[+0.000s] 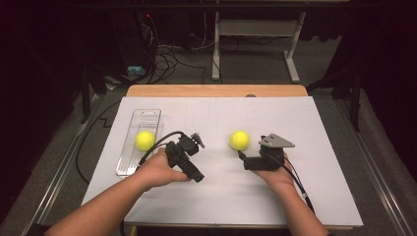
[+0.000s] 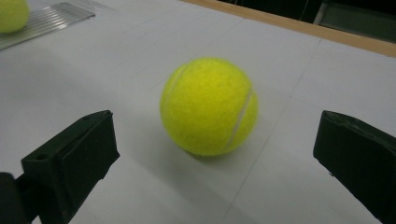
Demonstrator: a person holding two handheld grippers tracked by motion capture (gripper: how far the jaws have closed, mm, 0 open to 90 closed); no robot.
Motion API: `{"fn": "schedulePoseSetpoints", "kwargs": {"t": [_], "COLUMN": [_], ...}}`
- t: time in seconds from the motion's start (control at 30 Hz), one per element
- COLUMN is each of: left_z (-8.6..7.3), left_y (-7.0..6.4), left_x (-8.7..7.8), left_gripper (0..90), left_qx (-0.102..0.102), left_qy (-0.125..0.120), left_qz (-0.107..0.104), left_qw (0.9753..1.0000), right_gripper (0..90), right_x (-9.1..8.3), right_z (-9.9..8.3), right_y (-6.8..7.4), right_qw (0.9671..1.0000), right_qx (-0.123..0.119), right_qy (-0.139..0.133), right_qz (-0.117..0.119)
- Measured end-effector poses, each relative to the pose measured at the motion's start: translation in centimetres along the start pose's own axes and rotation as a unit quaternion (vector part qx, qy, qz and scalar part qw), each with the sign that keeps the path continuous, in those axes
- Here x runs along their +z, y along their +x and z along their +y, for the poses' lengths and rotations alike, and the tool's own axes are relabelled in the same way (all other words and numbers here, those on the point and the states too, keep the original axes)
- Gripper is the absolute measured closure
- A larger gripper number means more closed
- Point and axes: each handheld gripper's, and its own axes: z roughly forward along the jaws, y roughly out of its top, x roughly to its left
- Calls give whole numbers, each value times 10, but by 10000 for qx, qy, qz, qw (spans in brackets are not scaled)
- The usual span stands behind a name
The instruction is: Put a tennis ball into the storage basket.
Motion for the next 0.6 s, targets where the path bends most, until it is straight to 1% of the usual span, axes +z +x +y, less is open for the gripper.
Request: {"fn": "schedulePoseSetpoints", "kwargs": {"t": [0.27, 0.37, 0.47, 0.6], "left_z": [0, -1, -1, -1], "left_y": [-1, -1, -1, 0], "left_x": [0, -1, -2, -2], "left_gripper": [0, 0, 0, 1], "left_qx": [26, 38, 34, 41], "left_qy": [-39, -41, -59, -38], "left_qz": [-41, -43, -49, -53], "left_qw": [10000, 10000, 10000, 10000], "right_gripper": [14, 36, 61, 129], "right_x": [31, 40, 47, 50], "right_z": [11, 14, 16, 16], "right_y": [4, 4, 3, 2], "right_qw": [9995, 9990, 9982, 9976], "right_qx": [6, 41, 79, 96], "right_qy": [315, 447, 585, 690], "right_qz": [50, 57, 32, 50]}}
